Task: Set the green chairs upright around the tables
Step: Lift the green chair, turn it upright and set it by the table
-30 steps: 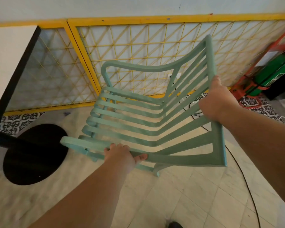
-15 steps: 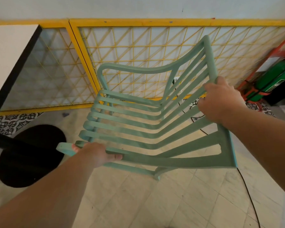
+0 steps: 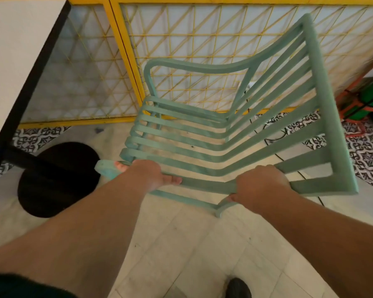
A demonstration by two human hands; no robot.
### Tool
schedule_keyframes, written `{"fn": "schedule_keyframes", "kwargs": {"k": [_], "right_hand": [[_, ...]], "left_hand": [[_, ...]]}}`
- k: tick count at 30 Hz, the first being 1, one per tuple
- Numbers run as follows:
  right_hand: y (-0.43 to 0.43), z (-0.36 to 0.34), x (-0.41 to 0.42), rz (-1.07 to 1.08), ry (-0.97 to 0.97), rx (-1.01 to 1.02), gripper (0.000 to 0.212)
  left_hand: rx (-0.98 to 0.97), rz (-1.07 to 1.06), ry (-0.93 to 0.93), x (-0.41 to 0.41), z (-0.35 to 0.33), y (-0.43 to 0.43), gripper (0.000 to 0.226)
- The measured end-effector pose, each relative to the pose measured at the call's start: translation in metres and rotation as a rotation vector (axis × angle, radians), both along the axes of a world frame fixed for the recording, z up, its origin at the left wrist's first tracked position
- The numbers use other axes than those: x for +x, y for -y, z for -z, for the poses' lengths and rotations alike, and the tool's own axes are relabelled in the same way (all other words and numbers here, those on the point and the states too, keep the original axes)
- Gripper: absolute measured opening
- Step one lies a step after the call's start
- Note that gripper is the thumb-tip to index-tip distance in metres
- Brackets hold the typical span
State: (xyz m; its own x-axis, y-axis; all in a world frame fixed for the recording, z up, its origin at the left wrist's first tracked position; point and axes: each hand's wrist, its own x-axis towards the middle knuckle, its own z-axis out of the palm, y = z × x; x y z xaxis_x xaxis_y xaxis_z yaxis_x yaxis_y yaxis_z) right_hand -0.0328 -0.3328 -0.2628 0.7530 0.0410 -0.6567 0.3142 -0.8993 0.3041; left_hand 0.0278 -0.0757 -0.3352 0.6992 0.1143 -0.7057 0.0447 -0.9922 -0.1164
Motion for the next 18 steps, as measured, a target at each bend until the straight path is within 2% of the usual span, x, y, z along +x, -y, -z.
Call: {"fn": "schedule_keyframes", "kwargs": {"k": [2, 7, 12, 18], "right_hand": [[0.0, 0.001, 0.002, 0.063, 0.009, 0.043, 0.053], [0.004, 0.004, 0.005, 0.062, 0.027, 0.068, 0.05], [0.013, 0.0, 0.008, 0.02, 0.041, 0.083, 0.045], [0.021, 0.0, 0.019, -0.022, 0.035, 0.083, 0.044]], "left_hand": [[0.025, 0.029, 0.007, 0.0, -0.001, 0.002, 0.117], [-0.028, 0.026, 0.044, -0.01, -0.002, 0.001, 0.103], [0.016, -0.053, 0.005, -0.022, -0.002, 0.009, 0.119], [0.025, -0.137, -0.036, -0.035, 0.0, 0.017, 0.123]]}}
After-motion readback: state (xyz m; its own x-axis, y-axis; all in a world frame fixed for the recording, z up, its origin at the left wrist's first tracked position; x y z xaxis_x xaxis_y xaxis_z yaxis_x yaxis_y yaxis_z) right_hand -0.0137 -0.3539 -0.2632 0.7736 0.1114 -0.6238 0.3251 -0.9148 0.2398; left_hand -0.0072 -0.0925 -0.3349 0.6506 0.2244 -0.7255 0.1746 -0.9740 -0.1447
